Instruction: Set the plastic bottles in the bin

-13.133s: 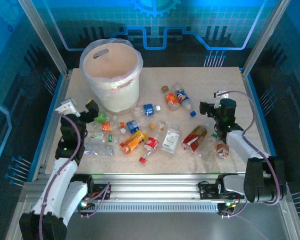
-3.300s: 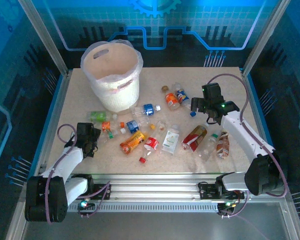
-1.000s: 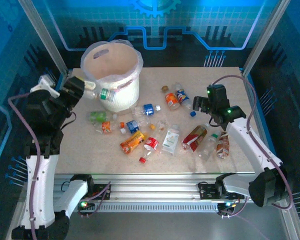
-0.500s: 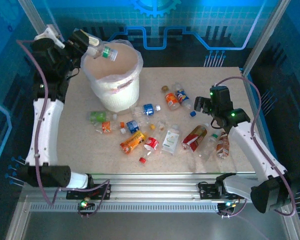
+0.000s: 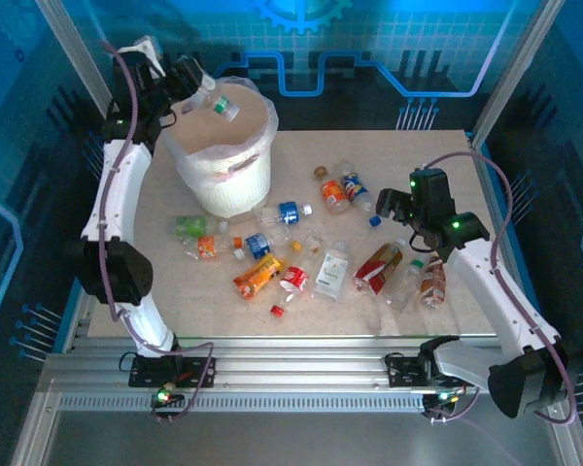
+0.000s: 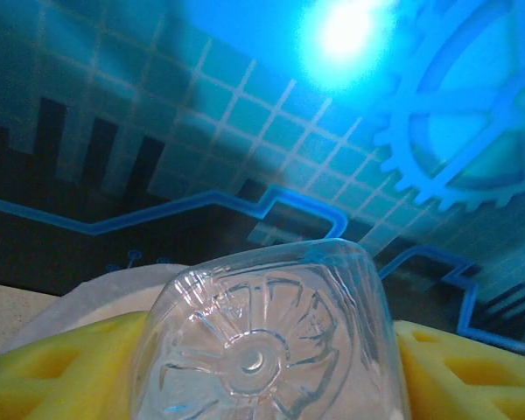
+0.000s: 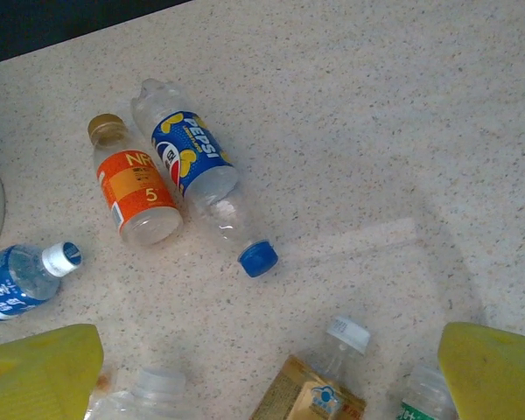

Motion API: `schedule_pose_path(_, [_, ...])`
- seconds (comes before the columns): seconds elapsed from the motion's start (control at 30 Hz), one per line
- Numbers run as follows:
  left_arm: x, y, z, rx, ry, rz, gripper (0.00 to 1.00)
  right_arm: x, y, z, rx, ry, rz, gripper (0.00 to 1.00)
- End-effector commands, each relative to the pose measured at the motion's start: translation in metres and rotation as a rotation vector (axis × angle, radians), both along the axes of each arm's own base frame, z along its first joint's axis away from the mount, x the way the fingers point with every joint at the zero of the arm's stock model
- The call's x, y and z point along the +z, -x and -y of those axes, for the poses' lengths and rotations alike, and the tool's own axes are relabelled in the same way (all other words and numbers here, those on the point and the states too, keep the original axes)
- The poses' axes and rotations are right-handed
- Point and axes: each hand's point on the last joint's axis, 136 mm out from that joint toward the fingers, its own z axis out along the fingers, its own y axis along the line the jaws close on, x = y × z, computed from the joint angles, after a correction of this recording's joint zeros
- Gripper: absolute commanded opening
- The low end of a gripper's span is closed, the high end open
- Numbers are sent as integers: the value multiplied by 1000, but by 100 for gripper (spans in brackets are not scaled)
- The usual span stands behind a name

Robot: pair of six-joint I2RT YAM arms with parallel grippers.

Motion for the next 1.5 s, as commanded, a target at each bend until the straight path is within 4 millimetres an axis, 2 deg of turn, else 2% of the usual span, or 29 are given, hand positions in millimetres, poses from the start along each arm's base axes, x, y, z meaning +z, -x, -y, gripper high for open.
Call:
schedule_pose_path(0.0, [-3, -8, 18, -60, -128, 12, 23, 10, 2, 2, -27, -50, 17, 100])
schedule_pose_path(0.1, [-25, -15, 27, -83, -189, -20, 24, 10, 1, 5, -46, -60, 14, 100])
schedule_pose_path(0.27, [-49, -21, 41, -110, -285, -45, 28, 6, 0, 7, -64, -91, -6, 100])
schedule_pose_path(0.47, [-84, -26, 41, -115, -362, -105, 30, -9, 1, 12, -91, -108, -63, 100])
schedule_pose_path(0.6, [-105, -28, 41, -120, -390, -144, 35, -19, 1, 16, -109, -114, -97, 100])
schedule_pose_path(0.77, [-117, -28, 42, -128, -394, -167, 47, -38, 6, 25, -153, -133, -164, 100])
schedule_pose_path(0.83, [-117, -28, 43, -131, -392, -167, 57, -46, 9, 28, -167, -144, -181, 100])
schedule_pose_path(0.97, [-113, -27, 44, -135, -391, -162, 67, -63, 20, 35, -197, -149, -223, 100])
schedule_pose_path(1.13, [-99, -22, 47, -140, -389, -139, 82, -84, 39, 45, -233, -158, -287, 100])
schedule_pose_path(1.23, [-87, -17, 46, -135, -387, -118, 98, -93, 48, 48, -240, -192, -305, 100])
schedule_pose_path(1.3, [-76, -12, 46, -131, -383, -102, 99, -91, 51, 49, -242, -212, -299, 100])
schedule_pose_path(1.33, [-71, -10, 46, -129, -383, -96, 99, -100, 58, 50, -246, -215, -322, 100])
schedule_pose_path(1.47, [-47, 4, 46, -120, -361, -59, 99, -105, 71, 55, -271, -226, -342, 100])
